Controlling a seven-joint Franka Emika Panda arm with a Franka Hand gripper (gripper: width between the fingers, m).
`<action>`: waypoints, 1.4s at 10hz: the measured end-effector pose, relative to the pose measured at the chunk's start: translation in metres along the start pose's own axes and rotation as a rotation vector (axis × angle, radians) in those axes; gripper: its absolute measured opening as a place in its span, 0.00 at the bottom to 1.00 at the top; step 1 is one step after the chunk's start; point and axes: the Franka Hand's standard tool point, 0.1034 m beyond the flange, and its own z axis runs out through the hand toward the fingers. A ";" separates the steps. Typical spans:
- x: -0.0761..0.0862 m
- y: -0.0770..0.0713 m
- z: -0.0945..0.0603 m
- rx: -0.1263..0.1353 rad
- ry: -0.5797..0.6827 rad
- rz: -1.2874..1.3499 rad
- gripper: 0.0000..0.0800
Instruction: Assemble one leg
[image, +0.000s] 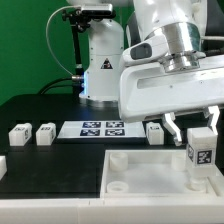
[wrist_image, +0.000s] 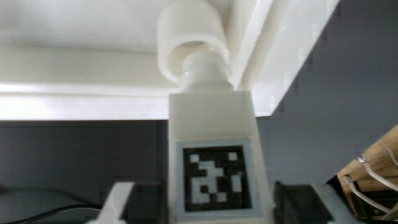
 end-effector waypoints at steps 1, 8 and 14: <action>-0.001 0.000 0.000 0.000 -0.002 0.000 0.36; -0.012 -0.001 0.008 -0.001 -0.014 0.006 0.36; -0.014 -0.001 0.009 0.001 -0.026 0.005 0.79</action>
Offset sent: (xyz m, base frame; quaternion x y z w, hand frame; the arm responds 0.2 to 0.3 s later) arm -0.0026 -0.0014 -0.0076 -0.0019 0.0050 -0.0019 1.0000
